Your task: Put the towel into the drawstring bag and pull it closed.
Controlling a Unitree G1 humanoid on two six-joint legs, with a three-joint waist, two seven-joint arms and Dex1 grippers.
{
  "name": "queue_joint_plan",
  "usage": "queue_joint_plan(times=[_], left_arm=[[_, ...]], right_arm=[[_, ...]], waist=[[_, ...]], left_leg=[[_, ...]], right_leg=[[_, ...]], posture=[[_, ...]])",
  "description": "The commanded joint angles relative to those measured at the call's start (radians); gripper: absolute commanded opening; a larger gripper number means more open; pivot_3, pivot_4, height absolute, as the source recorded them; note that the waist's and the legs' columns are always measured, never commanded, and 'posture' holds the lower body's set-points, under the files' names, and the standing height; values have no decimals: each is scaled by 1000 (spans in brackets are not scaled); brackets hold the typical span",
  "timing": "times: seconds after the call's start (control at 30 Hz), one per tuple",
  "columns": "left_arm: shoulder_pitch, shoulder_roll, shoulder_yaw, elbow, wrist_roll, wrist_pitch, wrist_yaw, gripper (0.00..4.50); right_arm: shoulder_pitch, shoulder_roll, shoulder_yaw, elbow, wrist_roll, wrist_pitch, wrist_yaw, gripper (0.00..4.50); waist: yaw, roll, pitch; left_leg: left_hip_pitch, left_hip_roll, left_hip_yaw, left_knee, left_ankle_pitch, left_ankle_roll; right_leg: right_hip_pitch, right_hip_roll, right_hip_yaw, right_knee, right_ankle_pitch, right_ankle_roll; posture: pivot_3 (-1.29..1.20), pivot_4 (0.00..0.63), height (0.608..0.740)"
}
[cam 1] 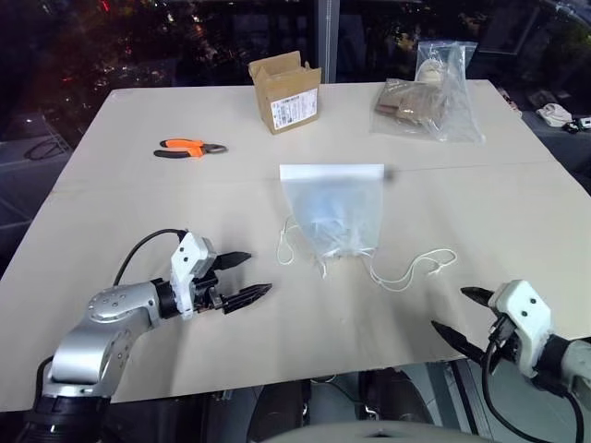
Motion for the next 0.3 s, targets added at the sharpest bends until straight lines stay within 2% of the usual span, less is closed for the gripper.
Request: queue_joint_plan(times=[0.03, 0.2, 0.3], left_arm=[[23, -13, 63, -85, -51, 6, 34, 4476], [86, -32, 74, -148, -62, 4, 59, 4476], [97, -51, 83, -178, -71, 5, 91, 4476]], right_arm=[[-67, 41, -82, -31, 44, -33, -38, 4500], [-123, 46, -72, 50, -28, -77, -46, 4500], [-154, 56, -66, 77, -30, -82, -50, 4500]], waist=[[-2, 0, 0], [1, 2, 0], [3, 2, 0]], left_leg=[[0, 1, 0, 0, 0, 0], [0, -1, 0, -3, 0, -1], [-2, -2, -1, -7, 2, 3]], right_leg=[[0, -1, -2, 0, 0, 0], [-1, -3, -6, -1, 0, 0], [-1, 0, -8, -3, 1, -6]], posture=[[0, 150, 740], [0, 150, 740], [0, 150, 740]])
